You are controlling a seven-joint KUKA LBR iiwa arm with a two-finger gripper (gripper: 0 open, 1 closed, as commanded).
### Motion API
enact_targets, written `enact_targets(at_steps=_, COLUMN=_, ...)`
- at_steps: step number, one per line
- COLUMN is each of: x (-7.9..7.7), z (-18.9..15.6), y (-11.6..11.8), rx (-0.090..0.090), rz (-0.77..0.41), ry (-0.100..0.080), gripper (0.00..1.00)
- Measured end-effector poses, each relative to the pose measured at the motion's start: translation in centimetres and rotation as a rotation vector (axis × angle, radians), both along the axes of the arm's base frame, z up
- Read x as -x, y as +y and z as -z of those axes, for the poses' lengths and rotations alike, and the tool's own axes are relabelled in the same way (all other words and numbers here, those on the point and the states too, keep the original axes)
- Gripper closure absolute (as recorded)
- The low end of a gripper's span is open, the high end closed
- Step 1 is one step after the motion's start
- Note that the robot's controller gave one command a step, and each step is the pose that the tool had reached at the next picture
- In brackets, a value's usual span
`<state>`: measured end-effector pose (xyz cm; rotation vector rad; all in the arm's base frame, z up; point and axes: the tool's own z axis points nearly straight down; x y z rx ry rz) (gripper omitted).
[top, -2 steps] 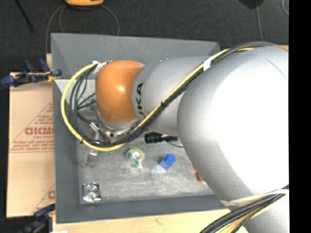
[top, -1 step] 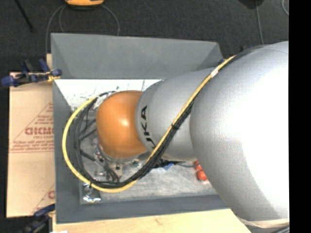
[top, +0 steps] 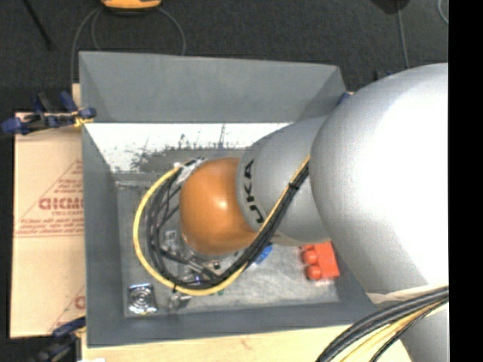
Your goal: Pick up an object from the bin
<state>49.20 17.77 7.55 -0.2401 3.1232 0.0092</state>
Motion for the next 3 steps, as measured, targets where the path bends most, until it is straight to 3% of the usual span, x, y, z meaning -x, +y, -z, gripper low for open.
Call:
enact_targets(at_steps=1, x=0.6, z=-0.2, y=5.3, rx=0.006, rz=-0.130, ry=-0.016, gripper=0.00)
enact_targets(at_steps=2, x=-1.4, z=0.0, y=6.0, rx=0.008, rz=-0.419, ry=0.002, gripper=0.00)
enact_targets(at_steps=3, x=-3.9, z=-7.8, y=-4.2, rx=0.012, rz=-0.409, ry=-0.002, gripper=0.00)
